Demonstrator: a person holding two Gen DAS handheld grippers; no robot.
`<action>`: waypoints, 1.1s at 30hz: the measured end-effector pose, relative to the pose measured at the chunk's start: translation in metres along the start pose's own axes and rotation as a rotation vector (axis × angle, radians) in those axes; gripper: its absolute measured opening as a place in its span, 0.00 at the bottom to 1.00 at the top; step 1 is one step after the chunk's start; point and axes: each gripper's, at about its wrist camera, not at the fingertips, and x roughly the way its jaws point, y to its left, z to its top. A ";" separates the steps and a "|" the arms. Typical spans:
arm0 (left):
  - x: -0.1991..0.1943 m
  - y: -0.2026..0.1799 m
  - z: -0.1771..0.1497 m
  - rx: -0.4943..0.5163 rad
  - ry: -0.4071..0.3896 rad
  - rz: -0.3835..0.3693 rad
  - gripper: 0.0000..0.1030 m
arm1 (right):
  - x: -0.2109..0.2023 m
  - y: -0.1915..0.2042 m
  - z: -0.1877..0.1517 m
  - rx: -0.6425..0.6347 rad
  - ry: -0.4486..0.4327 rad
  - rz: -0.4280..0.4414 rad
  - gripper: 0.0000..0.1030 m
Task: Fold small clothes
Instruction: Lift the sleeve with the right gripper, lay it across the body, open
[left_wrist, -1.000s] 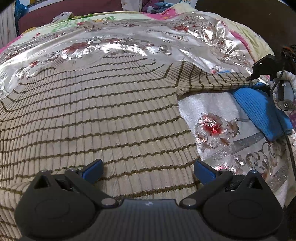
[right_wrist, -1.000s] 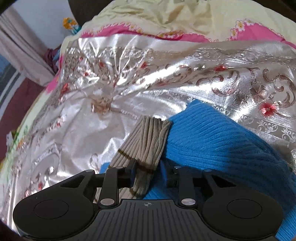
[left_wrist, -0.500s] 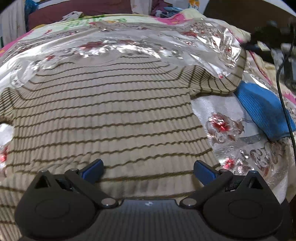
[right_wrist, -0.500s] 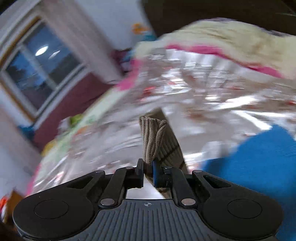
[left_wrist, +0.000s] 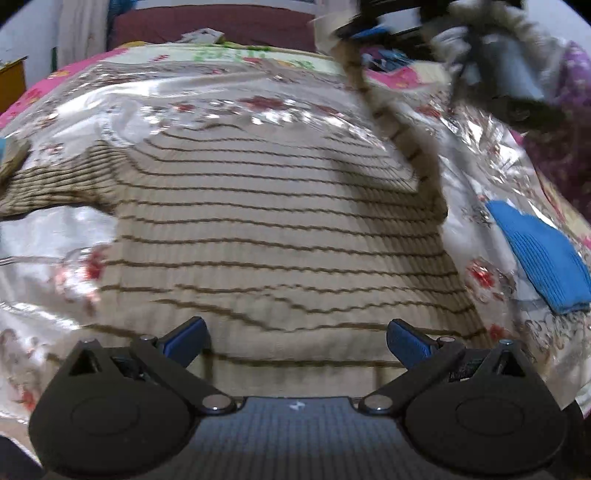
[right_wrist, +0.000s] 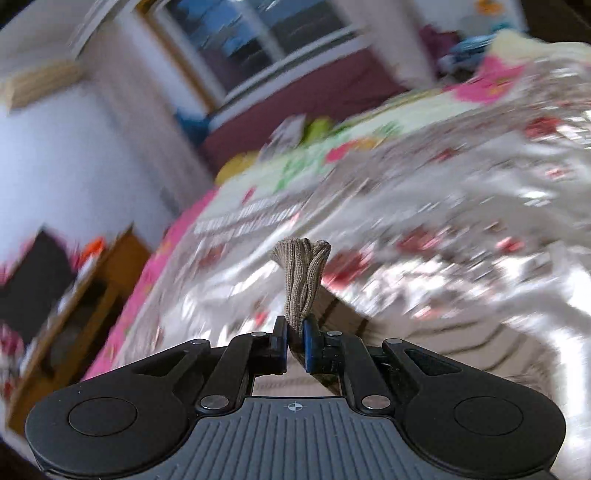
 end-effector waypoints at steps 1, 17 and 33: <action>-0.003 0.007 -0.001 -0.015 -0.006 0.005 1.00 | 0.013 0.012 -0.009 -0.024 0.031 0.005 0.09; -0.009 0.047 -0.013 -0.107 -0.003 0.030 1.00 | 0.109 0.087 -0.124 -0.290 0.366 -0.019 0.17; -0.006 0.037 -0.015 -0.066 -0.008 0.053 1.00 | 0.016 -0.005 -0.100 -0.149 0.242 -0.060 0.32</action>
